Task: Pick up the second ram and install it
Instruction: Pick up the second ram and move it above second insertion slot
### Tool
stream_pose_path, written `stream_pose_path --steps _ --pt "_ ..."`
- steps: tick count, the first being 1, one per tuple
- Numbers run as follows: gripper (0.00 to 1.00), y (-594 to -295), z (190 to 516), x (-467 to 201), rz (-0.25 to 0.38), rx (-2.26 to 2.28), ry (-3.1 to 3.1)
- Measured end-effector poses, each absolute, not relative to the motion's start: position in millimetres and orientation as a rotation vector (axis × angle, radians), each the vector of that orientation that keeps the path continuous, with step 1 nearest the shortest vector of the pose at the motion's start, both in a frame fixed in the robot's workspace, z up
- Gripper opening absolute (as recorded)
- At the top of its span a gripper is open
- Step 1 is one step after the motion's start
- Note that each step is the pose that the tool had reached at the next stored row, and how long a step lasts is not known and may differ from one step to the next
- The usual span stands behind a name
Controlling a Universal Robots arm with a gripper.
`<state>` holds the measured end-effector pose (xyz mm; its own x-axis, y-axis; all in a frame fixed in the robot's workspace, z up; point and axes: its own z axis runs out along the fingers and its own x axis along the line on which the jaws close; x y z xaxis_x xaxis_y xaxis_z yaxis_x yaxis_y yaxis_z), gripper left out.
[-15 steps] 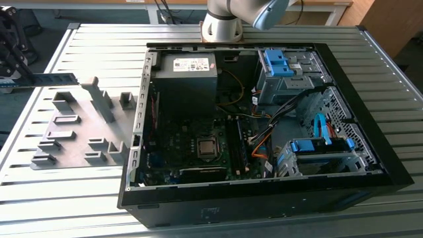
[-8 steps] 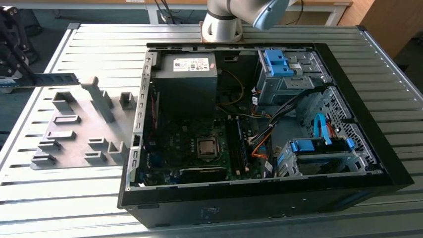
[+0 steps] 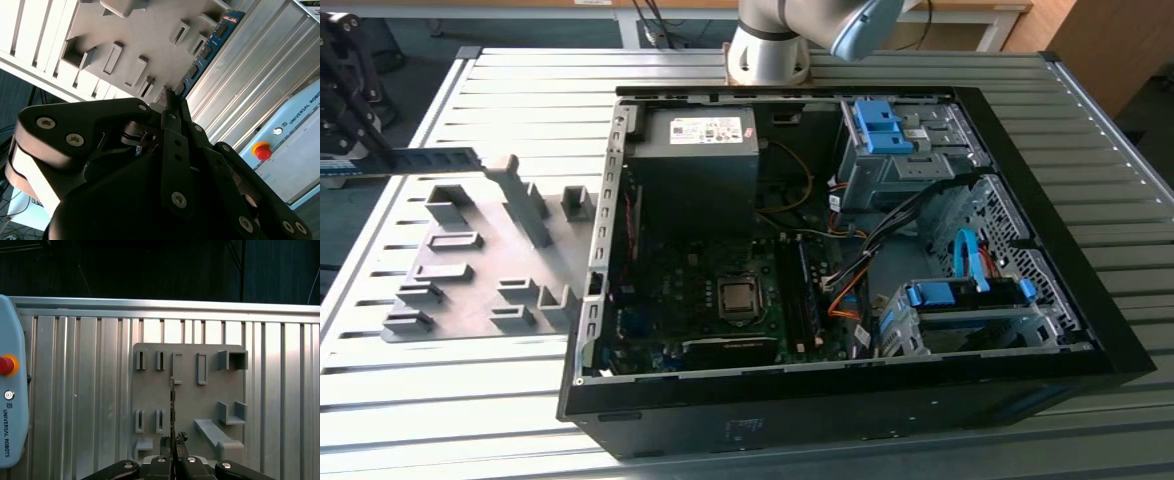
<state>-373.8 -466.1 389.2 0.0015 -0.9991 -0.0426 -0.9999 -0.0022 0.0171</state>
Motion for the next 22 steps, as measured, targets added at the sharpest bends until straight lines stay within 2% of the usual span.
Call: stream_pose_path --steps 22 --pt "0.14 -466.0 389.1 -367.2 0.066 -2.21 2.206"
